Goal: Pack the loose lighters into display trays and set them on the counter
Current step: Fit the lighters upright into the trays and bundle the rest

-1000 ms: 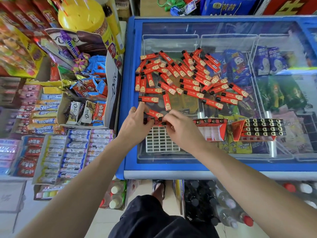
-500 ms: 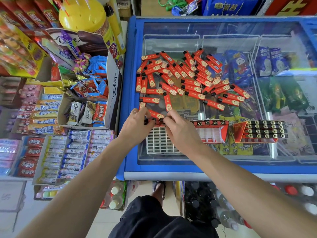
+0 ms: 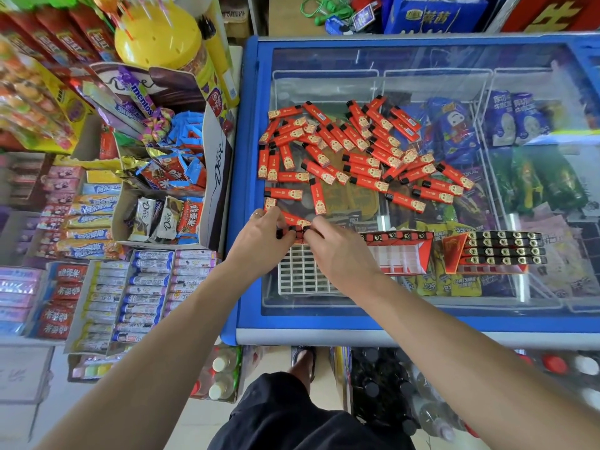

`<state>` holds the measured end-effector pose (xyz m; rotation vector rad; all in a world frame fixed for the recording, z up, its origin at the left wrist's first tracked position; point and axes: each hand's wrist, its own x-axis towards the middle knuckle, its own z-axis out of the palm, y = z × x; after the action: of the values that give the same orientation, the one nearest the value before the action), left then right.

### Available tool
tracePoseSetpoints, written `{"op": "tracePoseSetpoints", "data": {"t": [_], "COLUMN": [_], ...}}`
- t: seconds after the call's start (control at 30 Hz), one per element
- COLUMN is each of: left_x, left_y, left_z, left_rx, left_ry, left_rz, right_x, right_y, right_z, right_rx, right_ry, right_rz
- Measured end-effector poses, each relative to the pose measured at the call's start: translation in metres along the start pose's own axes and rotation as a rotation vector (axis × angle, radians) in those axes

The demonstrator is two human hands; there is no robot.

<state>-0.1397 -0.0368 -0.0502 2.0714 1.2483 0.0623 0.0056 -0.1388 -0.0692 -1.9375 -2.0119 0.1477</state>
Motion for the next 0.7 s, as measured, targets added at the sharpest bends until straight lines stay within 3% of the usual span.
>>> {"op": "tracePoseSetpoints", "data": {"t": [0.37, 0.53, 0.7], "left_x": [0.025, 0.047, 0.062], "left_y": [-0.013, -0.024, -0.025], "left_z": [-0.019, -0.026, -0.020], "left_rx": [0.034, 0.206, 0.379], "left_ry": [0.018, -0.074, -0.158], "left_rz": [-0.040, 0.003, -0.007], "right_x": [0.002, 0.029, 0.066], "right_y": [0.003, 0.014, 0.028], "right_z": [-0.007, -0.018, -0.018], "right_rx": [0.069, 0.179, 0.305], "right_ry": [0.030, 0.062, -0.185], "right_rz": [0.031, 0.243, 0.407]}}
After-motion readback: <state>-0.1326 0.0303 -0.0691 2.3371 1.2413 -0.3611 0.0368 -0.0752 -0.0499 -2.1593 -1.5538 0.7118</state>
